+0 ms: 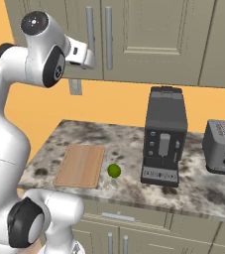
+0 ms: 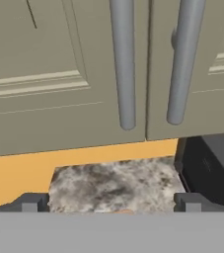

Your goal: Open the cabinet. Place the bowl and condiment on the counter. Then place the lime and garlic on the cutting board.

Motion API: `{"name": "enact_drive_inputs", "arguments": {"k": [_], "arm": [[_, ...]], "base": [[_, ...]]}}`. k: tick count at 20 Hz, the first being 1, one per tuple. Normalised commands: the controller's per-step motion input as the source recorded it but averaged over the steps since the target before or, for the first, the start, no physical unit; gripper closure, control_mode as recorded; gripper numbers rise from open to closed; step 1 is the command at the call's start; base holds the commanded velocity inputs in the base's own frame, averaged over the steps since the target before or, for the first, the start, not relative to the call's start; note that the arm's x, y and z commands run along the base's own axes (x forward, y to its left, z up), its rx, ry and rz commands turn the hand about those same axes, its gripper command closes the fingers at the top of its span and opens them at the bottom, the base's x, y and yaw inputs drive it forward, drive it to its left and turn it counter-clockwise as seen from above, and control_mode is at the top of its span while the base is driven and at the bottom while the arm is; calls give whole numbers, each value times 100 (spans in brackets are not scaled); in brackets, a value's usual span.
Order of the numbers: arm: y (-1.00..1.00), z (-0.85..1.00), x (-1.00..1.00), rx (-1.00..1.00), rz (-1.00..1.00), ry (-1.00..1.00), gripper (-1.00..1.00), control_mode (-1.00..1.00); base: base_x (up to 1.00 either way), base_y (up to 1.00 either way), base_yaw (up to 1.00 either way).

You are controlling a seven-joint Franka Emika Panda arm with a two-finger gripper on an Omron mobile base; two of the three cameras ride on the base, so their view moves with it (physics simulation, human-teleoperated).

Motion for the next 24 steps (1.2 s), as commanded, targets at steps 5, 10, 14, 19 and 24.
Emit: {"name": "enact_drive_inputs", "arguments": {"k": [5, 10, 14, 19, 24], "arm": [[0, 1, 33, 3, 0, -7, -100, -100], [0, 0, 21, 0, 0, -2, -100, -100], [0, 1, 18, 0, -1, 0, -100, -100], [-2, 3, 12, 0, -1, 0, -100, -100], [-3, 0, 17, 0, 0, 0, -100, -100]], "base": [[0, 0, 0], [0, 0, 0], [0, 0, 0], [0, 0, 0], [0, 0, 0]]}}
